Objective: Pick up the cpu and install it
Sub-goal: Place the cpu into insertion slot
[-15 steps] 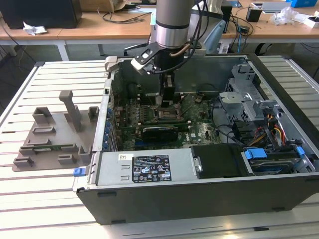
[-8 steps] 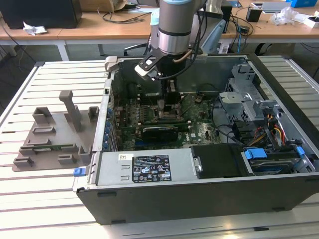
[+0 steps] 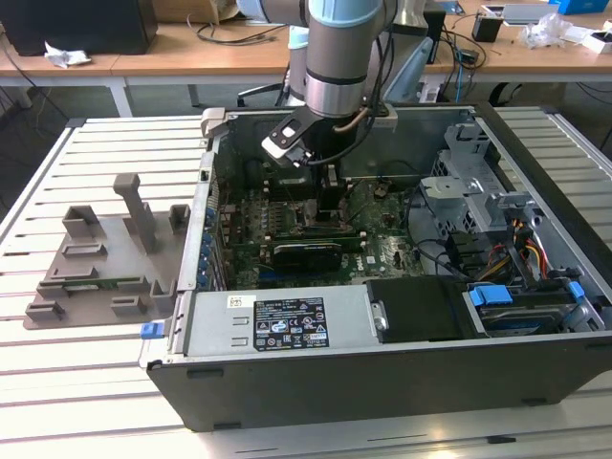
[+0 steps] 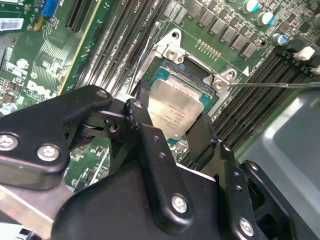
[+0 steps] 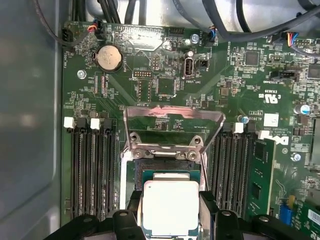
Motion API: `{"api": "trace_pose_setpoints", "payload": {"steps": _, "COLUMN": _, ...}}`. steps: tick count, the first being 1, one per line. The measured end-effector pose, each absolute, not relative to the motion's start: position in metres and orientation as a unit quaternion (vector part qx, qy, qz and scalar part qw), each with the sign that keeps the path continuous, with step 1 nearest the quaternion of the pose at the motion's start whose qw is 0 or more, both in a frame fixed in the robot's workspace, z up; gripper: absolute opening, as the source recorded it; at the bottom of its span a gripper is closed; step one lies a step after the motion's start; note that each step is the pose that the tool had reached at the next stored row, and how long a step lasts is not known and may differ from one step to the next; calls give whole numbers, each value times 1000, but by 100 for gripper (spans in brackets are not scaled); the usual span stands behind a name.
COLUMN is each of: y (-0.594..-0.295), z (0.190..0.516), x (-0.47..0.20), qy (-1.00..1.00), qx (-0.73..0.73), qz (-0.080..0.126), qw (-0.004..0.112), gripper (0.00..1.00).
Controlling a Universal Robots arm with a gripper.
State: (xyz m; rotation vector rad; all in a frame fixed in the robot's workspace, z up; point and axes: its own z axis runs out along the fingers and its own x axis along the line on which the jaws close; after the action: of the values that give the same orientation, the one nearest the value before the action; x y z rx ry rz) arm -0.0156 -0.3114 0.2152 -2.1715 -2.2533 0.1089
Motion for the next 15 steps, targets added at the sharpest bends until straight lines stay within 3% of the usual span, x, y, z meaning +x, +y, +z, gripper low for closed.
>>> {"api": "trace_pose_setpoints", "payload": {"steps": 15, "y": -308, "z": 204, "x": -15, "qy": -720, "qx": -693, "qz": 34, "qw": 6, "gripper": 54}}
